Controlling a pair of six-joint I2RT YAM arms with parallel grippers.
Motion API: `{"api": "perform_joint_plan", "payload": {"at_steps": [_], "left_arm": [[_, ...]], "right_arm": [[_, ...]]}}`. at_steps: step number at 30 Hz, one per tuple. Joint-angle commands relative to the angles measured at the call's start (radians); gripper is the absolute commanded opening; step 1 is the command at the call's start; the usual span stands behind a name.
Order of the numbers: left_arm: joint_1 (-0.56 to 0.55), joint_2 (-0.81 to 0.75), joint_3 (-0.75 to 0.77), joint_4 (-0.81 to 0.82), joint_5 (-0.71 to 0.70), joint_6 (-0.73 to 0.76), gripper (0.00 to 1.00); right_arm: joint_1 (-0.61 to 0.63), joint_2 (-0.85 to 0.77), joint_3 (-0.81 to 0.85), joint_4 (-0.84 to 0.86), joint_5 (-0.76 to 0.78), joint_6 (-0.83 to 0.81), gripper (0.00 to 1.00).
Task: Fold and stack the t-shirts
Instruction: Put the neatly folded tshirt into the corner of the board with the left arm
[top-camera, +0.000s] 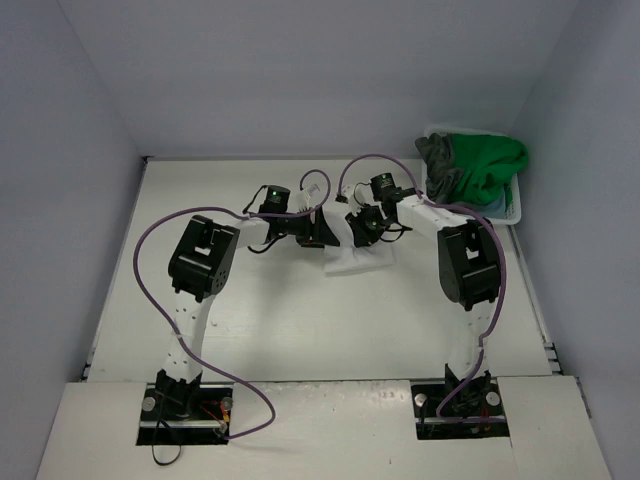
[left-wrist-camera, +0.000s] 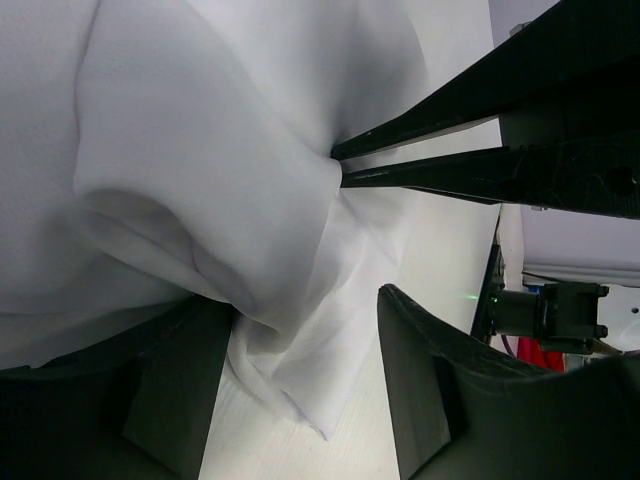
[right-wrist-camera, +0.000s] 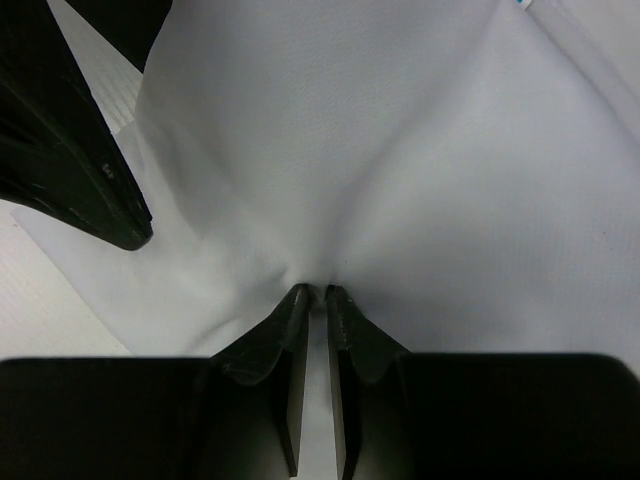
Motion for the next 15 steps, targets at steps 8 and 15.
{"api": "perform_joint_plan", "payload": {"at_steps": [8,15], "left_arm": [[-0.035,0.058,0.041,-0.062,-0.068,0.036,0.04],[-0.027,-0.003,0.055,-0.202,-0.130,0.182,0.00]], "right_arm": [[0.010,-0.016,0.012,-0.016,-0.054,-0.011,0.12],[0.007,-0.045,-0.007,-0.018,-0.054,-0.025,0.13]]}}
